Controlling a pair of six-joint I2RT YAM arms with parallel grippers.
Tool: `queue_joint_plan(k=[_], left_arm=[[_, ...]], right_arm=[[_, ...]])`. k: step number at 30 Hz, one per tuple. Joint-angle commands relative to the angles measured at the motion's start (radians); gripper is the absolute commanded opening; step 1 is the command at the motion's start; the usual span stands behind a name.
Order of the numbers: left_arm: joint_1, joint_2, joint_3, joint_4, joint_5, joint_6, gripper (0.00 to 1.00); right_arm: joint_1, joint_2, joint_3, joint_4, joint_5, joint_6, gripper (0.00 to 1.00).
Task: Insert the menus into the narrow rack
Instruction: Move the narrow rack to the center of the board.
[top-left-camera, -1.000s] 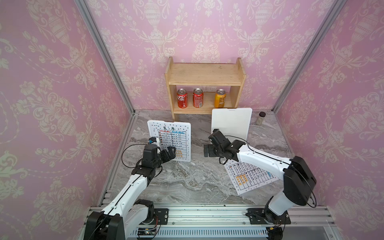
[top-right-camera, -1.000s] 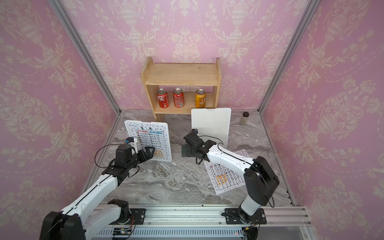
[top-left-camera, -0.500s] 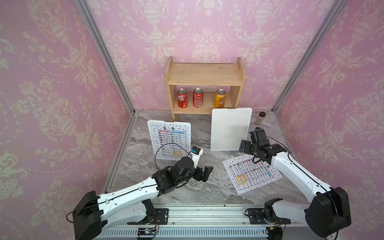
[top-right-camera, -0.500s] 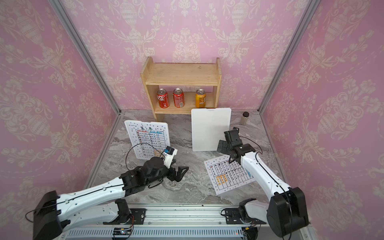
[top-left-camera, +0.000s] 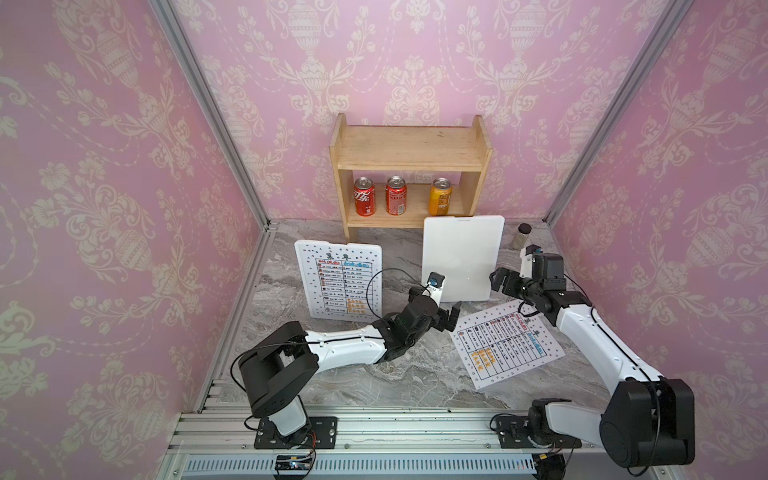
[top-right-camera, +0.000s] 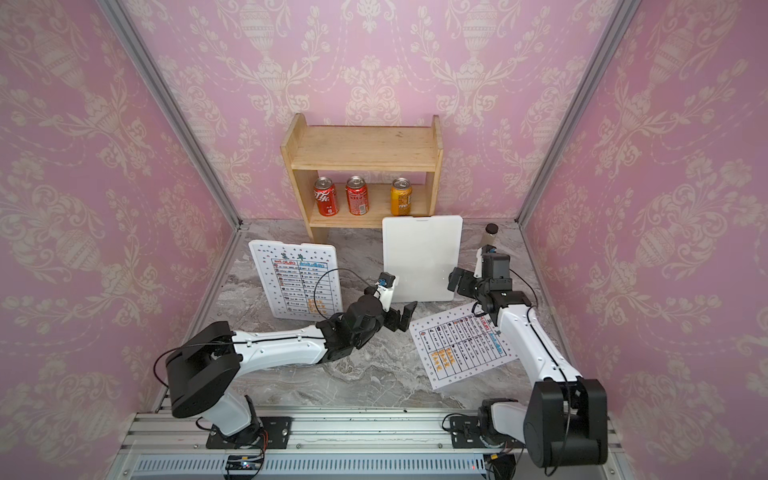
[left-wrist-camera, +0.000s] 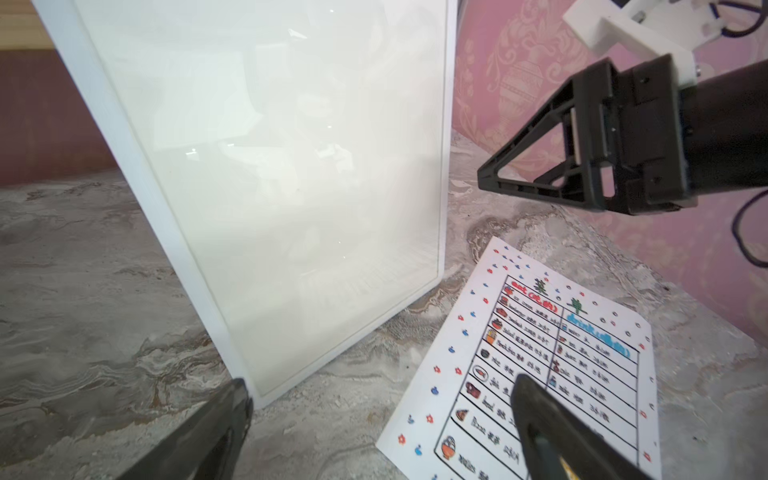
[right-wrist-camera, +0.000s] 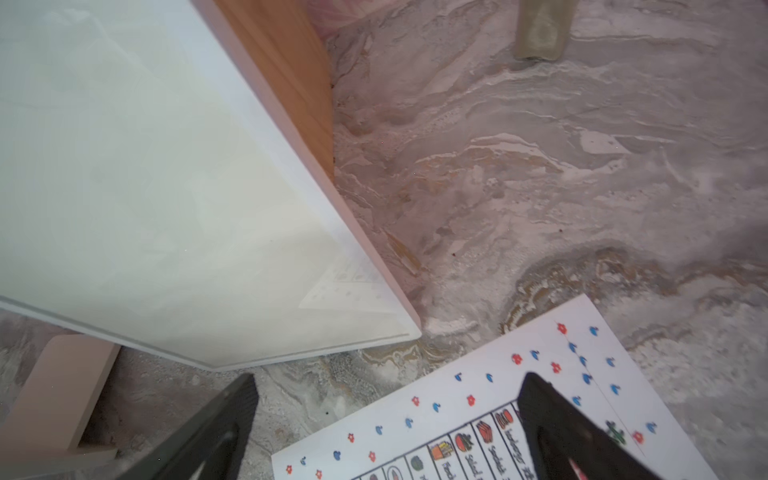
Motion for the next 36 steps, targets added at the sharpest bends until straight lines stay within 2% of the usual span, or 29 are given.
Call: queue_joint_plan(k=[1, 9, 18, 22, 29, 36], left_arm=[[0.051, 0.046, 0.004, 0.15, -0.041, 0.062, 0.99], [0.125, 0.121, 0.033, 0.199, 0.018, 0.186, 0.99], [0.206, 0.195, 0.046, 0.278, 0.124, 0.253, 0.99], [0.256, 0.221, 0.042, 0.34, 0.236, 0.243, 0.99], [0.289, 0.267, 0.089, 0.35, 0.418, 0.259, 0.99], [0.291, 0.304, 0.145, 0.309, 0.506, 0.263, 0.99]], right_arm=[[-0.005, 0.018, -0.012, 0.117, -0.119, -0.081, 1.0], [-0.04, 0.115, -0.01, 0.279, -0.202, -0.144, 1.0], [-0.04, 0.24, 0.015, 0.399, -0.303, -0.169, 0.98], [-0.037, 0.248, 0.008, 0.426, -0.329, -0.167, 0.98], [-0.029, 0.287, 0.034, 0.437, -0.362, -0.169, 0.98], [0.013, 0.289, 0.041, 0.413, -0.354, -0.19, 0.98]])
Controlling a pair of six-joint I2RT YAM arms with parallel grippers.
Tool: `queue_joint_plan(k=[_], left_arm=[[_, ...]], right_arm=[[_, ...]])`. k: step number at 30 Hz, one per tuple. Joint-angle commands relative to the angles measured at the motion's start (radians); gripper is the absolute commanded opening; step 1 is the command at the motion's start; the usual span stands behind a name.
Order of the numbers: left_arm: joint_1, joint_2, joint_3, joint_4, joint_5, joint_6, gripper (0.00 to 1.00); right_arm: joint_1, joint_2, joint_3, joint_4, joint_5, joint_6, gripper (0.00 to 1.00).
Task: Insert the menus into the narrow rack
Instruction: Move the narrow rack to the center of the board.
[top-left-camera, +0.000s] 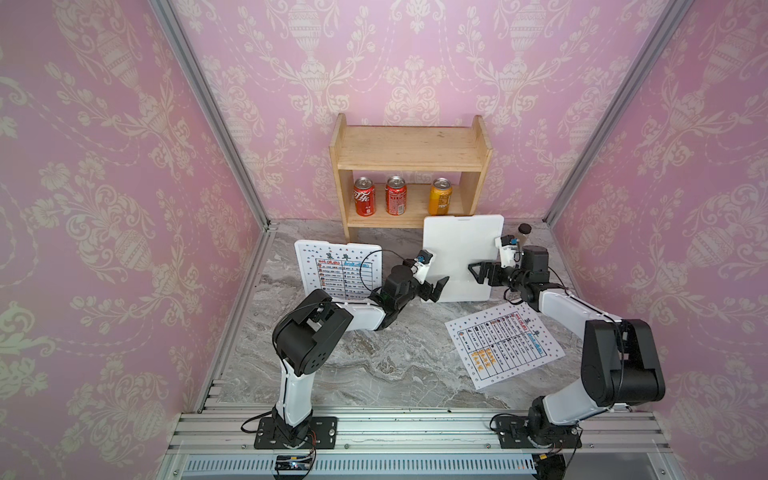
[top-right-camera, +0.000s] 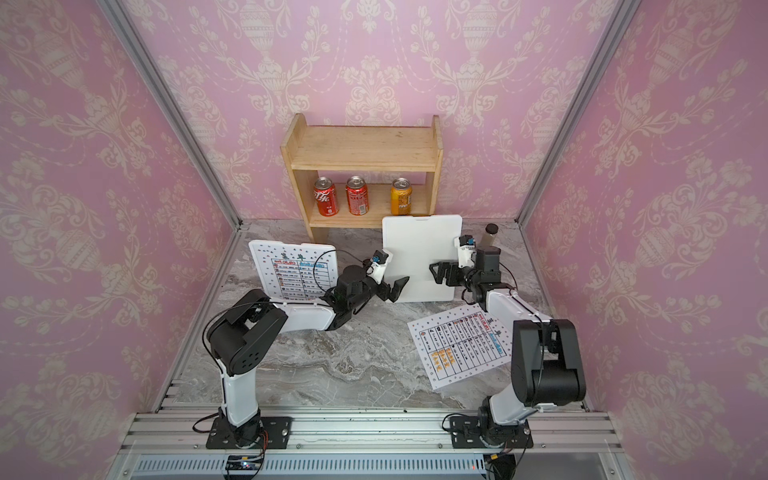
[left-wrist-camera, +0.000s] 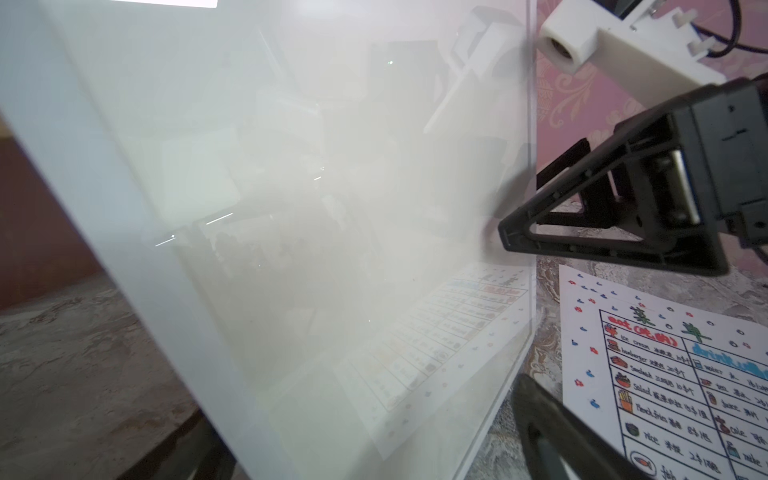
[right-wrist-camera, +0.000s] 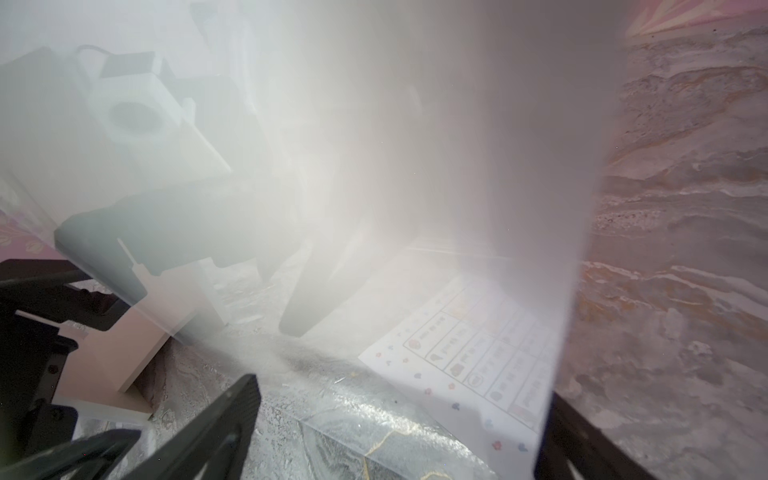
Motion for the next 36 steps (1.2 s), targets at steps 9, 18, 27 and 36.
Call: queue_joint_plan(k=[9, 18, 27, 36], left_arm=[[-0.001, 0.018, 0.042, -0.026, 0.125, -0.015, 0.99], [-0.052, -0.069, -0.041, -0.061, 0.102, -0.018, 0.99], [-0.164, -0.173, -0.106, -0.129, 0.031, -0.016, 0.98], [-0.265, -0.287, -0.207, -0.149, -0.072, -0.03, 0.98]], right_arm=[[0.069, -0.071, -0.009, -0.05, 0.022, -0.029, 0.98], [0.103, -0.171, -0.092, -0.064, 0.063, 0.004, 0.98], [0.126, -0.321, -0.176, -0.114, 0.141, 0.047, 0.98], [0.222, -0.48, -0.249, -0.208, 0.206, 0.097, 0.98]])
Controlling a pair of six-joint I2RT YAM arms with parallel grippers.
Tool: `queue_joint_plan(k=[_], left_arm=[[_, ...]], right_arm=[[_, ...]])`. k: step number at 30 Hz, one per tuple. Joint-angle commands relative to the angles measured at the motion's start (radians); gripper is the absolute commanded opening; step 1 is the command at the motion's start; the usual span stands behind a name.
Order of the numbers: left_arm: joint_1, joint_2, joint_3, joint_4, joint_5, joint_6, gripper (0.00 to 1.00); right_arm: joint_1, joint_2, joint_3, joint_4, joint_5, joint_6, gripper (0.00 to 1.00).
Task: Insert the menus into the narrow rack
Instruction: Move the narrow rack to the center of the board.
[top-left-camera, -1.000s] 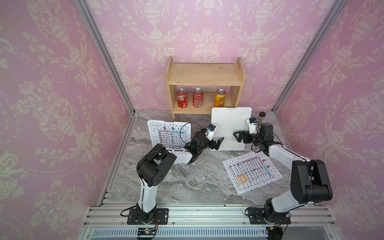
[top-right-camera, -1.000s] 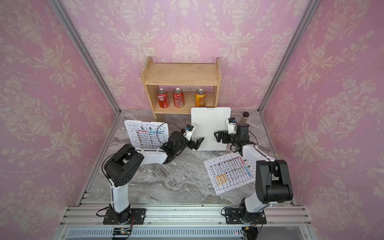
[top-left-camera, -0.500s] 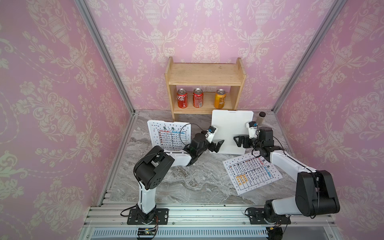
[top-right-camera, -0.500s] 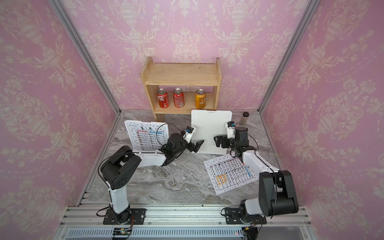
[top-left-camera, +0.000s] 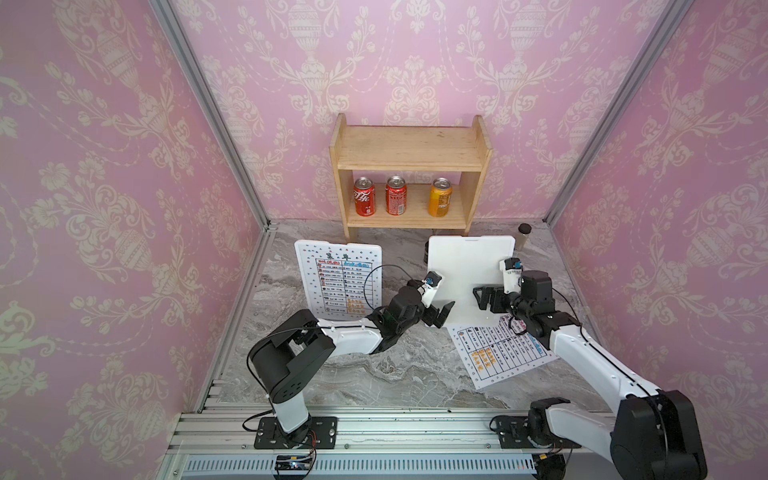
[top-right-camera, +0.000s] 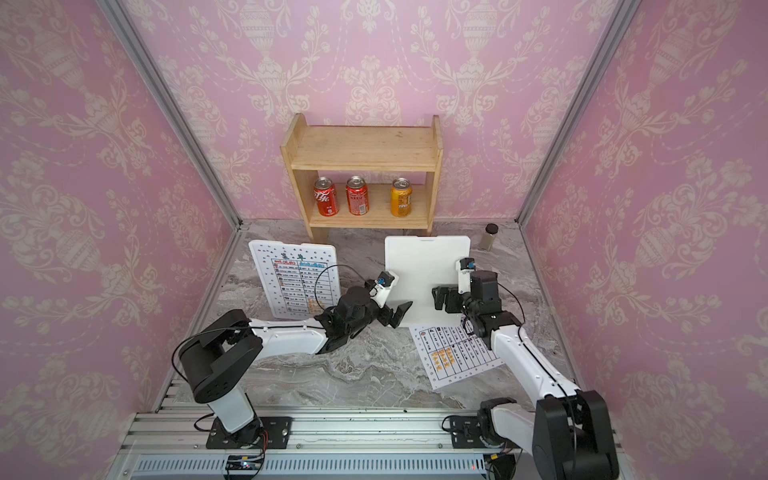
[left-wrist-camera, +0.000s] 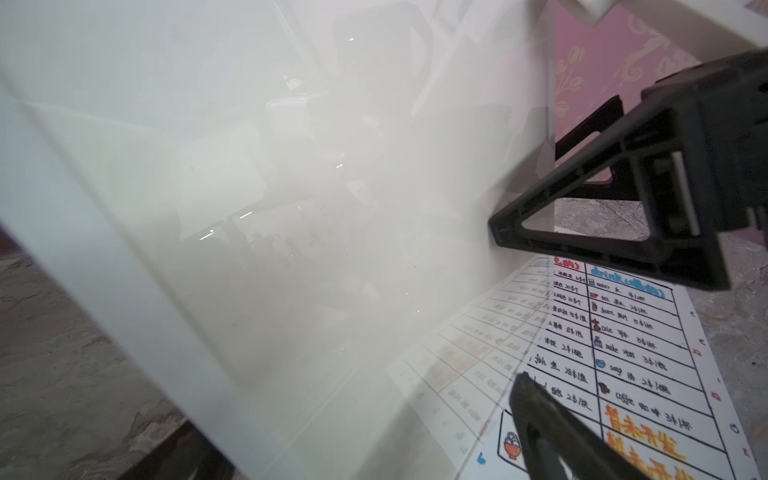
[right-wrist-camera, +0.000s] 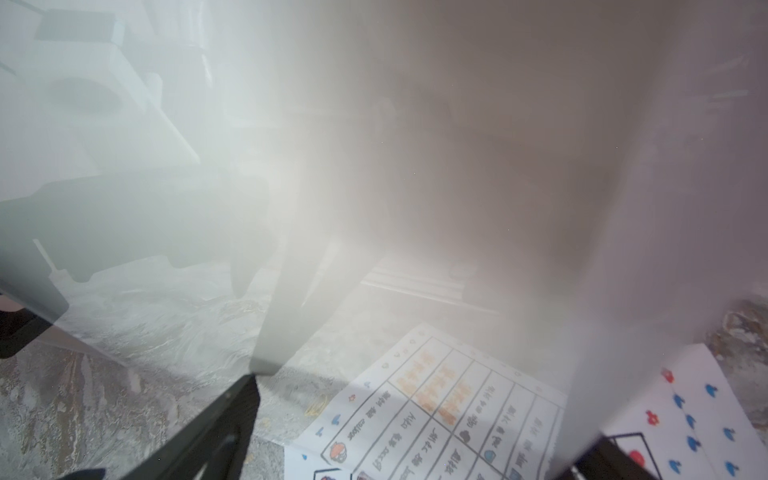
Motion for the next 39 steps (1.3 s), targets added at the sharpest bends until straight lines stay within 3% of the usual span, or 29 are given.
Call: queue_joint_plan(k=[1, 16, 28, 39], left_arm=[[-0.093, -0.078, -0.031, -0.012, 0.064, -0.007, 0.98], [-0.244, -0.388, -0.29, -0.11, -0.171, -0.029, 0.98], [-0.24, -0.618, -0.464, -0.234, -0.313, -0.035, 0.99], [-0.114, -0.601, -0.514, -0.203, -0.271, -0.055, 0.99]], right_arm=[[0.09, -0.07, -0.016, 0.009, -0.077, 0.05, 0.98], [0.358, -0.21, -0.143, -0.034, 0.072, 0.121, 0.99], [0.615, -0.068, -0.129, 0.06, 0.205, 0.159, 0.99], [0.708, -0.029, -0.127, 0.066, 0.284, 0.179, 0.98]])
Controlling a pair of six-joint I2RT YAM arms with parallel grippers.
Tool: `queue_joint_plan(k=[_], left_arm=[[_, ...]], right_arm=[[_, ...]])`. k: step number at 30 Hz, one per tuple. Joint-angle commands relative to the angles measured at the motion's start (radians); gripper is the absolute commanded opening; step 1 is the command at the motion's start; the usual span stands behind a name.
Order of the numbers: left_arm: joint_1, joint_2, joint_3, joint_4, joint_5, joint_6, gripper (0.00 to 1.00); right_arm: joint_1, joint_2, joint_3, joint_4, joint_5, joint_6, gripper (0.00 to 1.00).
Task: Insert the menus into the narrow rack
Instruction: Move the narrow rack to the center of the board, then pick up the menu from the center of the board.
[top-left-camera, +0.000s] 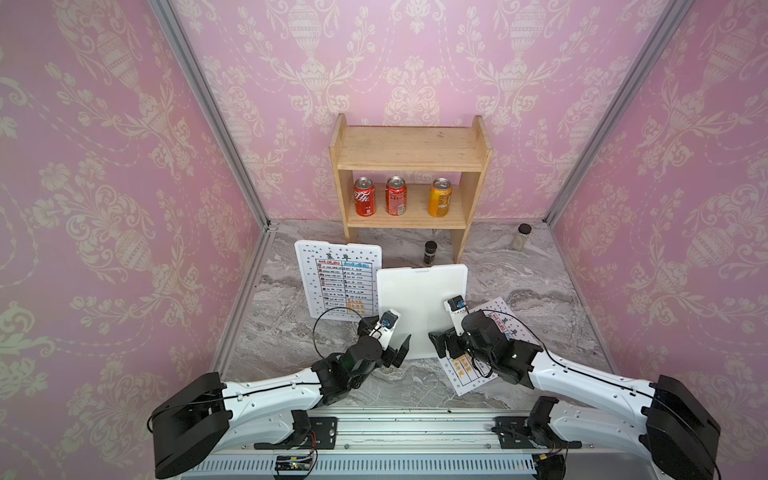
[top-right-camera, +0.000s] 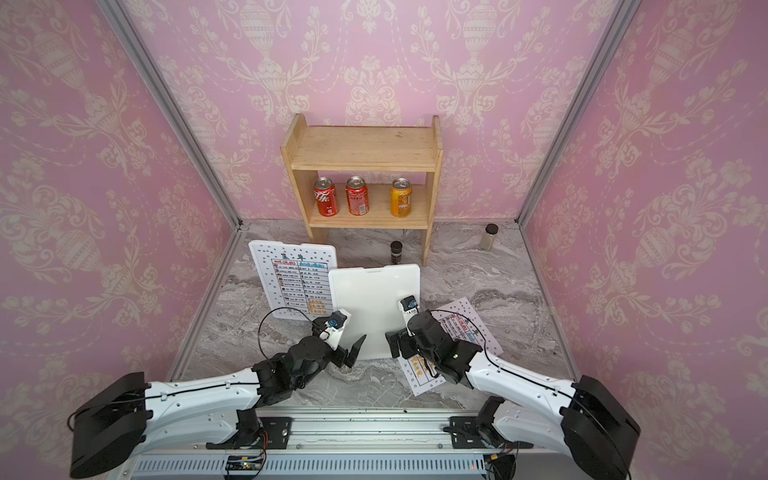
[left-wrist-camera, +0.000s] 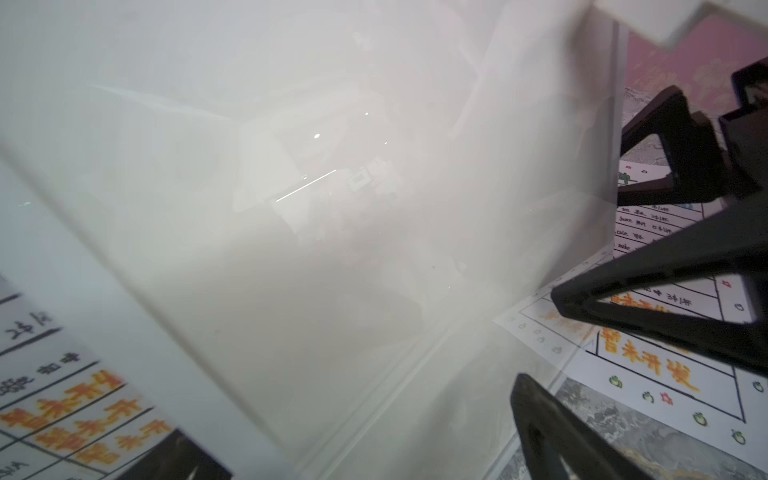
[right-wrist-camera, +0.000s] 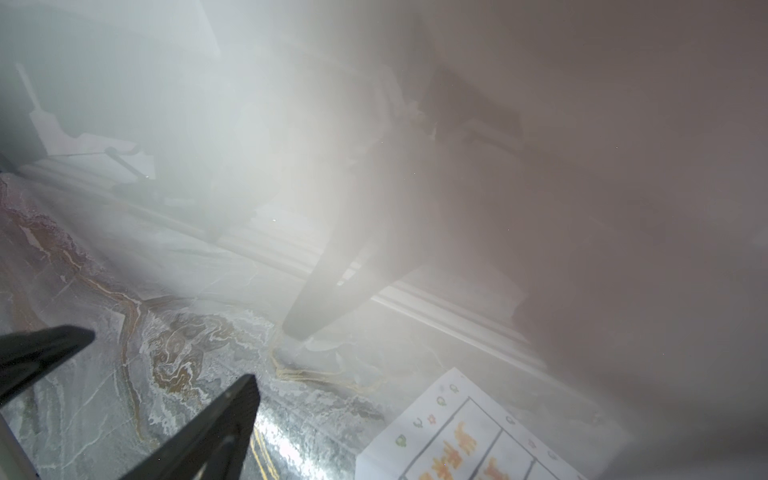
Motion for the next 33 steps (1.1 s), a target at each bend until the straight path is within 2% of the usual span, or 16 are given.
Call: queue_joint_plan(k=[1, 4, 9, 16, 21, 23, 25, 29, 33], left_arm=[[0.039, 0.031, -0.016, 0.032, 0.098, -0.01, 0.99], [0.074, 0.051, -0.015, 0.05, 0.117, -0.008, 0.99], [0.078, 0.024, -0.001, -0.004, 0.118, -0.005, 0.99], [0.077, -0.171, -0.036, -0.169, 0.112, -0.036, 0.99], [0.074, -0.327, -0.049, -0.282, 0.119, -0.045, 0.99], [0.074, -0.361, -0.049, -0.318, 0.128, -0.036, 0.99], [0.067, -0.377, -0.039, -0.345, 0.152, -0.03, 0.99], [-0.024, -0.306, 0.012, -0.327, 0.209, -0.023, 0.99], [-0.209, -0.08, 0.11, -0.263, 0.171, -0.012, 0.99]], right_arm=[[0.028, -0.003, 0.0, 0.006, -0.065, 0.047, 0.99], [0.045, 0.002, 0.004, 0.0, -0.059, 0.046, 0.98], [0.048, -0.025, 0.023, -0.076, -0.027, 0.028, 0.99], [0.033, -0.134, 0.048, -0.281, 0.101, 0.043, 1.0], [-0.046, -0.217, 0.052, -0.457, 0.228, 0.219, 1.0], [-0.068, -0.233, 0.064, -0.524, 0.277, 0.247, 1.0], [-0.074, -0.239, 0.074, -0.608, 0.365, 0.345, 1.0], [-0.115, -0.257, 0.067, -0.738, 0.446, 0.481, 1.0], [-0.23, -0.299, 0.03, -0.796, 0.439, 0.572, 1.0]])
